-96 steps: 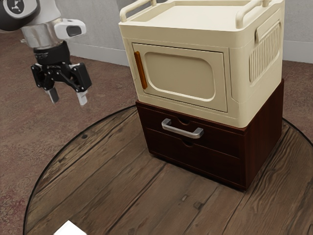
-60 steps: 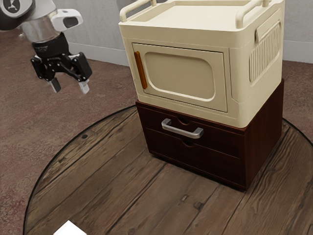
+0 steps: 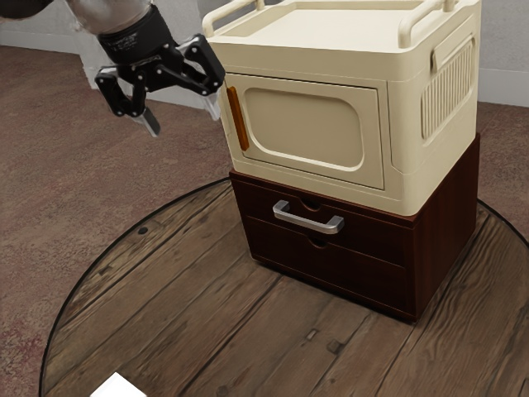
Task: Pull the drawer handle with one arm to open the drawer
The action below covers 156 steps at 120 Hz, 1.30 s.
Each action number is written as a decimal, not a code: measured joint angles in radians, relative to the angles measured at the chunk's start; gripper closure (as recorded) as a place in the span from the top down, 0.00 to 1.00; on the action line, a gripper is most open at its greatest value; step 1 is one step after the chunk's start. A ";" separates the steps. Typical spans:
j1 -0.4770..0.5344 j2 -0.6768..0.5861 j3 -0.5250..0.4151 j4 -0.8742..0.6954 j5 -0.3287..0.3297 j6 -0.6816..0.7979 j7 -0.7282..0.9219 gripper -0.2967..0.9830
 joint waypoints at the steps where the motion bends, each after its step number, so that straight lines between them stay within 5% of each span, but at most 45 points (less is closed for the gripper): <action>1: 0.001 0.004 -0.003 0.001 -0.002 0.001 -0.014 0.75; 32: -0.063 -0.063 -0.025 -0.270 -0.009 0.149 -0.359 0.75; 49: -0.010 -0.097 -0.027 -0.404 -0.013 0.277 -0.504 0.74; 156: -0.105 -0.091 -0.027 -0.714 -0.060 0.750 -1.065 0.74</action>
